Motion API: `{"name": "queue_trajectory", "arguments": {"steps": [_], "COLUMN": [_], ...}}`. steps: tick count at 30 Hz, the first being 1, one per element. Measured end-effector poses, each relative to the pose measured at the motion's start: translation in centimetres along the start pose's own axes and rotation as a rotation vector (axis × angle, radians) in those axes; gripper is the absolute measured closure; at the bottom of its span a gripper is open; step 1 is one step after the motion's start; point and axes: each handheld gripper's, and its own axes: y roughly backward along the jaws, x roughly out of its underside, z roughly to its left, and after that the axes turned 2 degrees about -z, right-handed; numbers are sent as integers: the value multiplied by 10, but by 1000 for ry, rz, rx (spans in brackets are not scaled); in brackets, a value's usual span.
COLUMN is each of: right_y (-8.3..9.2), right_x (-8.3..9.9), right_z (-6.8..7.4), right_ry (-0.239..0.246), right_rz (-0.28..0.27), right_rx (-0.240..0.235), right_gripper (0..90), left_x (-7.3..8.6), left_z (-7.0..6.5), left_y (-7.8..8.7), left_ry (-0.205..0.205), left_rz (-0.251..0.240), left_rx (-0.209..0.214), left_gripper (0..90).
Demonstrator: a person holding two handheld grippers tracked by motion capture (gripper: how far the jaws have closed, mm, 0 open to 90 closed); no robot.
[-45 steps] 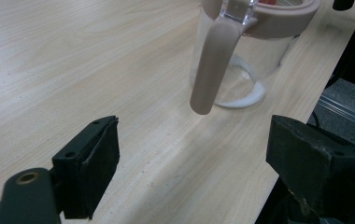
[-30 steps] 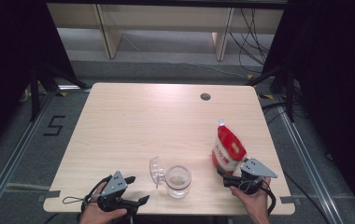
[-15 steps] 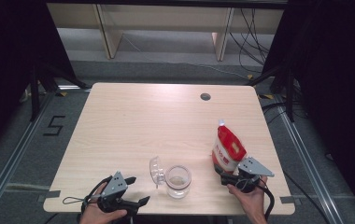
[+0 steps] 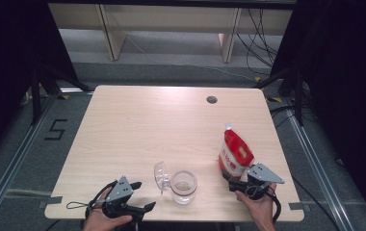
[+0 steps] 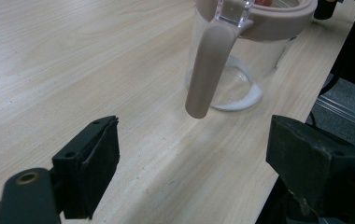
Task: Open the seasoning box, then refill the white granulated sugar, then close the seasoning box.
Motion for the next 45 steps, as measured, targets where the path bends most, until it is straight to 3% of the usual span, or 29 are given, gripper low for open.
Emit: {"name": "queue_trajectory", "arguments": {"steps": [4, 6, 7, 9, 11, 13, 14, 20, 23, 25, 26, 29, 30, 31, 34, 35, 37, 38, 40, 41, 45], "right_y": [1, 1, 0, 1, 0, 1, 1, -2, -1, -2, -4, -4, -4, -5, -8, -9, -8, -8, -10, -9, -11], "right_x": [-1, -1, -1, 0, -1, -1, -1, -1, -1, -1, 0, -1, -1, -1, 0, 0, 0, 0, 0, 0, 0], "right_z": [1, 3, 2, 3, 1, 1, 1, 1, 4, 1, 0, 0, 1, 1, 0, 0, 2, 0, 0, -1, -4], "right_ry": [12, -13, 9, -2, 37, 30, 28, 19, 3, 31, 42, 37, 32, 22, 36, 20, 2, 22, 3, 14, 48], "right_rz": [-19, -13, -18, -8, -22, -21, -24, -38, -9, -24, -38, -32, -32, -36, -36, -49, -44, -52, -67, -61, -86], "right_rx": [5, 5, 3, 4, 8, 4, 5, -4, 6, 2, -1, 7, 10, 11, 4, -9, 17, 24, 16, 33, 59], "right_gripper": [221, 219, 218, 218, 216, 215, 216, 215, 207, 207, 209, 216, 216, 217, 220, 226, 236, 241, 243, 245, 261], "left_x": [0, -1, -1, -1, -2, -1, -1, 0, 0, -1, 0, 0, 0, 0, 0, 0, 0, 0, 0, 1, 1], "left_z": [-1, 0, 0, 0, 1, -1, -2, -1, -1, 0, -1, 1, -1, 0, 0, 1, 1, 1, 1, -2, -2], "left_y": [2, 1, 1, 1, 2, 0, 0, 3, 3, 3, 2, 3, 1, 2, 2, 2, 2, 1, 2, 2, 4], "left_ry": [-10, -26, -25, -25, -52, -5, -1, -16, -11, -22, -8, -27, -10, -32, -27, -30, -33, -32, -49, -9, -11], "left_rz": [4, -6, -7, -5, 21, -7, -9, -2, -9, -1, 1, 16, -4, 4, -1, -5, -3, -7, 8, -9, -10], "left_rx": [-6, 7, 6, 8, -2, 9, 7, 1, -2, 4, 5, -9, 0, -4, 1, 1, 0, -9, -8, -5, -2], "left_gripper": [171, 171, 171, 171, 171, 171, 171, 171, 171, 171, 171, 171, 171, 171, 171, 171, 171, 171, 171, 171, 171]}}
